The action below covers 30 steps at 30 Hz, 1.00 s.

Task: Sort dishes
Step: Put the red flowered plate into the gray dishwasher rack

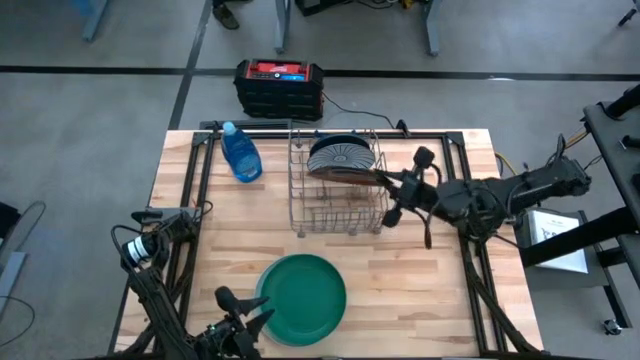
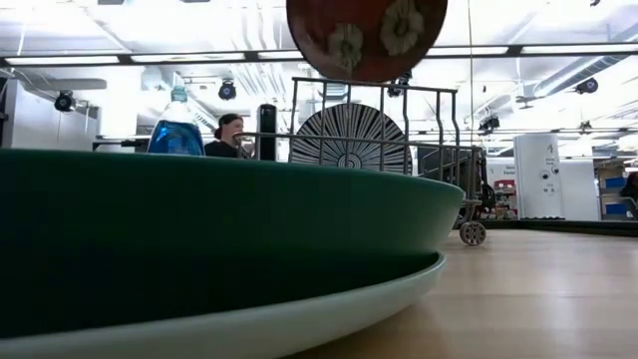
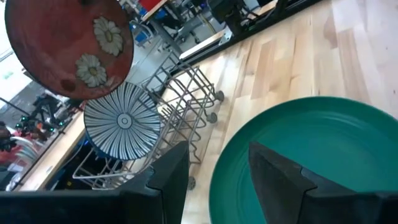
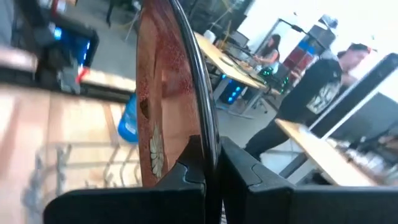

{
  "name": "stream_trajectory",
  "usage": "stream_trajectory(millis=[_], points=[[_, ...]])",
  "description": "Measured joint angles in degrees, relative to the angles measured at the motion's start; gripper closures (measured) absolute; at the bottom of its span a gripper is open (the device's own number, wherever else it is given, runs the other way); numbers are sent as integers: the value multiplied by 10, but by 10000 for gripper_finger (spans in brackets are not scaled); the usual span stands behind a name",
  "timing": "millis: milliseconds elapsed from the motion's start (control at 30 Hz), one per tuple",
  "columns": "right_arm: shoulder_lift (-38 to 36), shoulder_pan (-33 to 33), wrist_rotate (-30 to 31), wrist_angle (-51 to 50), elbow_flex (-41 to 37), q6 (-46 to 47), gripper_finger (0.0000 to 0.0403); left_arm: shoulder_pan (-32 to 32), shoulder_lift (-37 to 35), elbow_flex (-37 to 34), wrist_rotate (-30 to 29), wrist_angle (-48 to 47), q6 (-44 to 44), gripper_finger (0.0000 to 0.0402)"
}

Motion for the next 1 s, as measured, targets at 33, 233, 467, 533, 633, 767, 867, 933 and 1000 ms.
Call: stream_trajectory(millis=[33, 233, 467, 533, 633, 767, 867, 933, 1000], points=[[1, -16, -15, 7, -7, -9, 399, 1, 0, -5, 0, 1, -6, 247], [4, -114, -134, 61, -44, -32, 400, 10, -12, -44, -4, 0, -21, 247], [9, -235, -302, 157, -111, -34, 400, 43, -40, -111, -19, 0, -22, 247], [9, -253, -330, 172, -123, -34, 400, 53, -62, -130, -15, 0, -20, 247], [9, -273, -351, 176, -139, -24, 400, 73, -96, -154, -4, 0, -3, 247], [10, -285, -360, 165, -148, -17, 400, 101, -137, -173, -3, 0, 20, 247], [9, -292, -376, 178, -148, -11, 400, 117, -157, -185, -3, 0, 40, 247], [9, -296, -381, 178, -148, -3, 400, 126, -170, -198, -4, 0, 43, 247], [9, -297, -380, 171, -148, 1, 400, 134, -182, -212, -3, 0, 38, 247]])
